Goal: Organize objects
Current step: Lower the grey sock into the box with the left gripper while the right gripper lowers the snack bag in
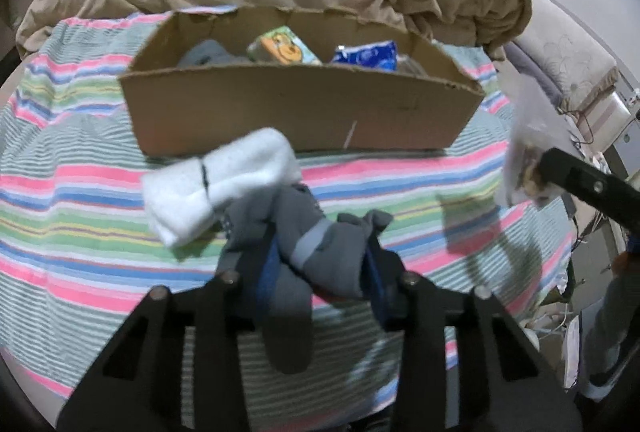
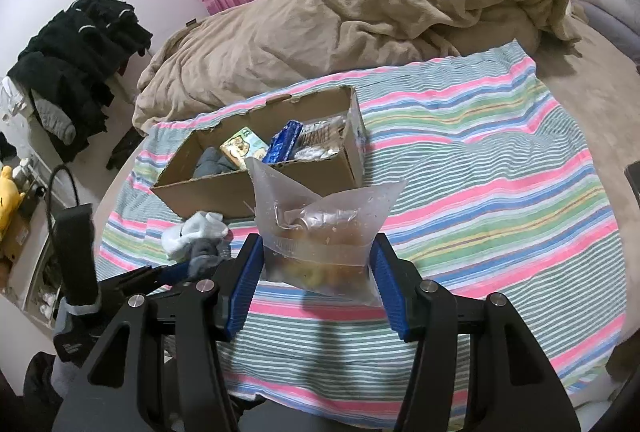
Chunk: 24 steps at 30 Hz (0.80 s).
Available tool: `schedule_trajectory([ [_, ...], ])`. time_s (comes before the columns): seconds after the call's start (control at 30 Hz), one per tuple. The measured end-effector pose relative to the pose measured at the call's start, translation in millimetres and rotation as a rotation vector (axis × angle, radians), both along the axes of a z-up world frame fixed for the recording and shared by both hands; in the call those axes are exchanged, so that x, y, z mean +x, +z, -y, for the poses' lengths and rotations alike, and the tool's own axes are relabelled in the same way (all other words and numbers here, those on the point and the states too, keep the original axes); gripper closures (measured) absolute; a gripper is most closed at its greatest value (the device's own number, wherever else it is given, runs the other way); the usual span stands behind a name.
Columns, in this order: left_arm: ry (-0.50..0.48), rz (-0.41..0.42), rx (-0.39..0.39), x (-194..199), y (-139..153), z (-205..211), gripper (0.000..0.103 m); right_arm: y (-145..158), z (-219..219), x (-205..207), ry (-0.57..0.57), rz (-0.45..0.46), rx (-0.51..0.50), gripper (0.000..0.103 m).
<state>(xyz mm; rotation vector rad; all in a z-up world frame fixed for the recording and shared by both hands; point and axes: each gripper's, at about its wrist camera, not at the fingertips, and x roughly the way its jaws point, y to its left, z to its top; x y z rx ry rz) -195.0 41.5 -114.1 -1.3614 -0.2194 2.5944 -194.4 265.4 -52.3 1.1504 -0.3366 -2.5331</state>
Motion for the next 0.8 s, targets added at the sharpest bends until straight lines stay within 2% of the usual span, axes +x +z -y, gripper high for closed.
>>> schedule_trajectory([
  [0.17, -0.002, -0.051, 0.003, 20.0, 23.8, 5.5, 0.064, 8.4, 5.3, 5.1, 0.013, -0.021, 0.004, 0.046],
  [0.43, 0.002, -0.175, 0.032, 40.8, 83.1, 24.2, 0.064, 25.8, 7.1, 5.5, 0.012, -0.059, -0.006, 0.046],
  [0.6, 0.006, -0.257, 0.045, 34.2, 113.4, 34.7, 0.064, 38.4, 12.0, -0.6, 0.022, -0.090, -0.002, 0.046],
  [0.8, 0.023, -0.297, 0.044, 10.7, 123.5, 46.4, 0.064, 55.2, 20.5, -14.7, 0.037, -0.132, 0.004, 0.046],
])
